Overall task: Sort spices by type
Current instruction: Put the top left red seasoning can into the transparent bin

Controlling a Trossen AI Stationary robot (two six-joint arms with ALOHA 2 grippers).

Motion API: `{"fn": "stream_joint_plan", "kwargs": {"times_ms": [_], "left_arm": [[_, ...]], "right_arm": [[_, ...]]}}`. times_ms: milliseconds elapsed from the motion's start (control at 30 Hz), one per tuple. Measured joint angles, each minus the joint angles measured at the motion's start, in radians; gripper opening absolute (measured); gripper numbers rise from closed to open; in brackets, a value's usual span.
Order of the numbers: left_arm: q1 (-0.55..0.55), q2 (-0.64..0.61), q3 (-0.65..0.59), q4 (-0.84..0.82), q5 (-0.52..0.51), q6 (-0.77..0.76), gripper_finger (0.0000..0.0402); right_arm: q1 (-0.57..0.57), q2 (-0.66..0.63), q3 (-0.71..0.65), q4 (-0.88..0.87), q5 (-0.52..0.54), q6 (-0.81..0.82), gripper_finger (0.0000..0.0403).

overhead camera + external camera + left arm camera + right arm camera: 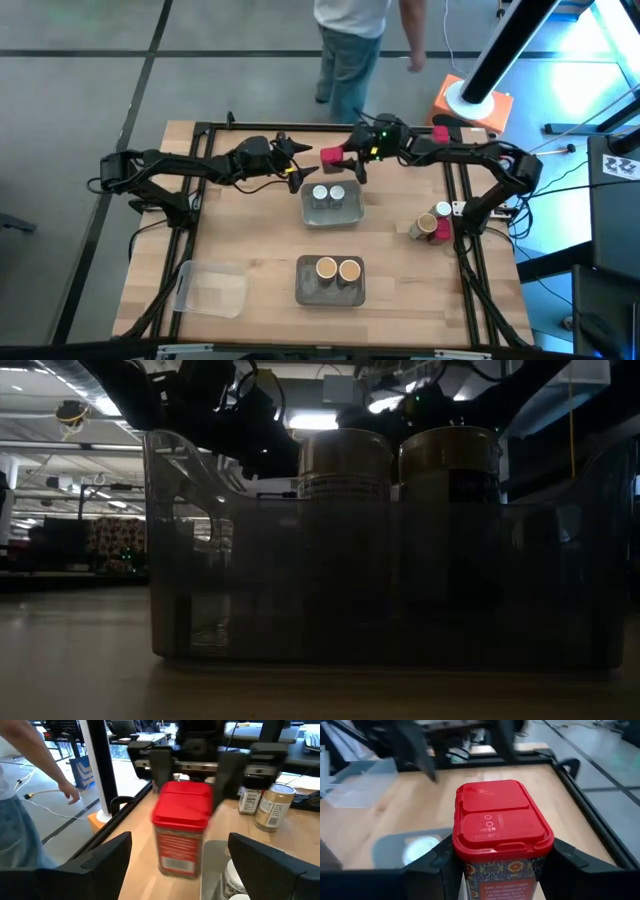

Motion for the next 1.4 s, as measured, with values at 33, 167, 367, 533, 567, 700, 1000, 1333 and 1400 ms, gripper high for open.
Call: {"fn": "stream_joint_plan", "kwargs": {"times_ms": [33,167,367,533,567,700,1000,1333,1400], "left_arm": [[-0.002,0.0,0.0,0.0,0.0,-0.001,0.0315],[-0.012,0.0,0.0,0.0,0.004,0.006,0.0315],[-0.037,0.0,0.0,0.015,0.004,0.006,0.0315],[-0.06,0.0,0.03,0.007,0.01,-0.001,0.0315],[-0.062,-0.001,0.04,-0.019,0.01,0.001,0.0315],[-0.062,0.011,0.103,-0.168,0.009,0.006,0.0315],[-0.066,0.057,0.394,-0.684,0.009,-0.013,0.0315],[-0.061,0.135,0.557,-0.947,0.006,0.007,0.0315],[-0.057,0.133,0.558,-0.947,0.008,0.007,0.0315]], "right_arm": [[0.014,0.0,0.004,0.003,0.004,-0.002,0.0201],[0.051,0.0,0.022,-0.002,0.014,-0.004,0.0201],[0.086,0.0,0.04,-0.006,0.046,-0.011,0.0201],[0.104,0.001,0.041,-0.017,0.071,-0.015,0.0201],[0.11,0.002,0.041,-0.016,0.069,-0.015,0.0201],[0.127,0.002,0.041,-0.015,0.087,-0.028,0.0201],[0.129,0.002,0.041,-0.012,0.102,-0.031,0.0202],[0.135,0.002,0.041,-0.021,0.092,-0.033,0.0202],[0.141,0.002,0.041,-0.025,0.086,-0.035,0.0202]]}}
